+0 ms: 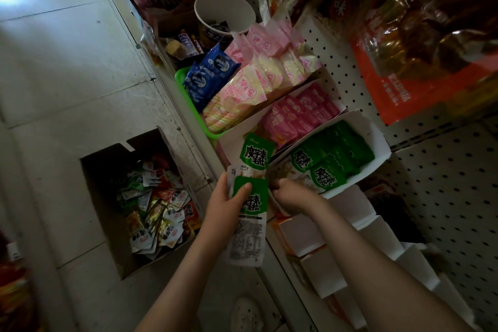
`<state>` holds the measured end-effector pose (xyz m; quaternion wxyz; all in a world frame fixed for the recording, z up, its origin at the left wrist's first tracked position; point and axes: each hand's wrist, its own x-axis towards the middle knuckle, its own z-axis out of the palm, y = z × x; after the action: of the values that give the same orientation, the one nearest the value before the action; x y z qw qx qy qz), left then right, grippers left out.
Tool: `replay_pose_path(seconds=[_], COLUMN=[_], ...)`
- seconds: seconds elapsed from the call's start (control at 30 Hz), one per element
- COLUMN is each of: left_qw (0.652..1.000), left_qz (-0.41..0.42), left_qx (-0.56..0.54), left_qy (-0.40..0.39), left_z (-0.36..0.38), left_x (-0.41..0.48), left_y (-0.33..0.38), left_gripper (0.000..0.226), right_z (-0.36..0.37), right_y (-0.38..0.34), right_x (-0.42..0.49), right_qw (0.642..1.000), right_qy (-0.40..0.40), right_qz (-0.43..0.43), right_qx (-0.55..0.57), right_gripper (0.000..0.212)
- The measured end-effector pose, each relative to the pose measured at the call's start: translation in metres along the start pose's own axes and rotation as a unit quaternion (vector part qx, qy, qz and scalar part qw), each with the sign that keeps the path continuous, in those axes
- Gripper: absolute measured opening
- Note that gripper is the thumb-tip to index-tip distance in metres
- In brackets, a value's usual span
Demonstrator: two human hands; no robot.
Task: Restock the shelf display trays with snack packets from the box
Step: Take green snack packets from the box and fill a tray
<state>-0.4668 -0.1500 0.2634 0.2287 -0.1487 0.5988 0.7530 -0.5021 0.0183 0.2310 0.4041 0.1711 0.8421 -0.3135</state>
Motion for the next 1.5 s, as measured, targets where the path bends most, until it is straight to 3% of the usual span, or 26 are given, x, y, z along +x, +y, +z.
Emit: replay_pose_path(seconds=[0.37, 0.7, 0.93, 1.0, 1.07, 1.13, 1.2, 1.33, 1.4, 1.5], left_qw=[1.000, 1.000, 0.999, 0.999, 0.998, 0.995, 0.993, 0.991, 0.989, 0.985], left_qz=[-0.003, -0.003, -0.008, -0.018, -0.036, -0.058, -0.075, -0.083, -0.091, -0.108], left_qx=[-0.005, -0.014, -0.019, -0.015, -0.017, -0.035, -0.054, -0.051, -0.047, -0.026], left_qy=[-0.007, -0.012, -0.027, -0.040, -0.057, -0.072, -0.077, -0.088, -0.103, -0.128], left_z=[-0.008, -0.003, 0.008, 0.011, 0.014, 0.016, 0.019, 0.024, 0.026, 0.027], left_x=[-0.001, -0.002, 0.000, 0.000, 0.000, 0.000, 0.000, 0.003, 0.004, 0.005], left_y=[0.006, 0.004, 0.000, 0.000, 0.001, 0.003, 0.006, 0.011, 0.012, 0.011], left_gripper=[0.020, 0.020, 0.023, 0.025, 0.029, 0.031, 0.031, 0.031, 0.032, 0.036], right_z=[-0.005, -0.016, -0.013, -0.016, -0.021, -0.025, -0.027, -0.023, -0.019, -0.014], right_y=[0.010, 0.018, 0.024, 0.025, 0.019, 0.008, -0.002, -0.007, -0.009, -0.005], right_x=[0.011, 0.016, 0.018, 0.013, -0.001, -0.022, -0.043, -0.064, -0.066, -0.064], right_qw=[0.985, 0.961, 0.963, 0.971, 0.979, 0.945, 0.891, 0.864, 0.854, 0.820], right_qy=[0.033, 0.076, 0.099, 0.135, 0.195, 0.204, 0.154, 0.070, 0.062, 0.078], right_qz=[0.047, 0.055, -0.005, -0.039, -0.054, -0.074, -0.098, -0.110, -0.111, -0.115], right_qx=[-0.161, -0.260, -0.251, -0.192, -0.020, 0.244, 0.416, 0.487, 0.505, 0.555], right_gripper=[0.055, 0.047, 0.036, 0.030, 0.025, 0.023, 0.023, 0.022, 0.013, 0.017])
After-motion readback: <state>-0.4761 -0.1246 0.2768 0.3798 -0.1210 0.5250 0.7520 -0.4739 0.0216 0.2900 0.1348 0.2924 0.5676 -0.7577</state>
